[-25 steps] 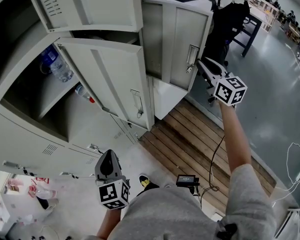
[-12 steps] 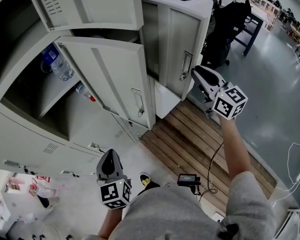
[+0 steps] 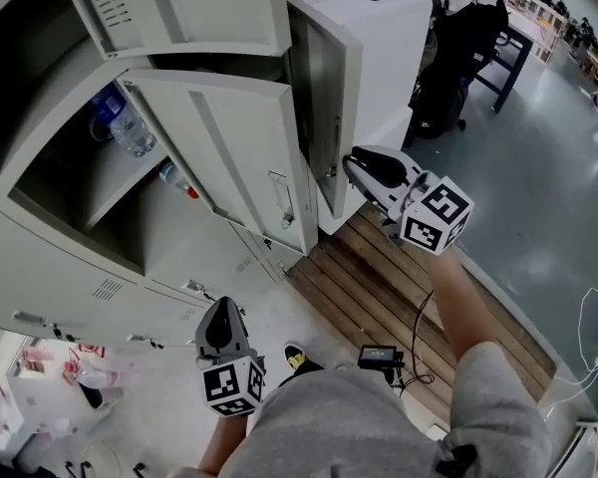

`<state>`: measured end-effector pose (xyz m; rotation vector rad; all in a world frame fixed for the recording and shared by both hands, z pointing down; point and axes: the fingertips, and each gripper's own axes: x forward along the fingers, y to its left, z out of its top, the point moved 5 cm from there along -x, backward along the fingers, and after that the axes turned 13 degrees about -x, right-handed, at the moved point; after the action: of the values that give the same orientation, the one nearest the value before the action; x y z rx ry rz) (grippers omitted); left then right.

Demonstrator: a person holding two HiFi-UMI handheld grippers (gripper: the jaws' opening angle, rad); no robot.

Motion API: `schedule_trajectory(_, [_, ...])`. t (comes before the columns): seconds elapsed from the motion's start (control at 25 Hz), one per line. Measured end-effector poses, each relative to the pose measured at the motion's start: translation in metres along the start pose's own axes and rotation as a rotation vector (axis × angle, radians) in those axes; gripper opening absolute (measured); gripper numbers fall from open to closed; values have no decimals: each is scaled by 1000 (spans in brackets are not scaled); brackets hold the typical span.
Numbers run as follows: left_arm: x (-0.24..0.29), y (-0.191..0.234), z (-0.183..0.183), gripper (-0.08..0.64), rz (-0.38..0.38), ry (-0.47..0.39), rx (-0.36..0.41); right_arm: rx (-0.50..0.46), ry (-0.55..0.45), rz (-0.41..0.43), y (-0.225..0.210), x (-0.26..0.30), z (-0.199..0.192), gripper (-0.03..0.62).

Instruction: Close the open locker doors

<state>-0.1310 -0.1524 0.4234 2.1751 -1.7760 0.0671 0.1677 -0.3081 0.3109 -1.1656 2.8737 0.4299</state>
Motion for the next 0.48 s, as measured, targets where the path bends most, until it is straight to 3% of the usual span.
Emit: schedule_trajectory(0.48, [-15, 11, 1, 6, 67, -13, -4, 19, -49, 181, 39, 62, 6, 92])
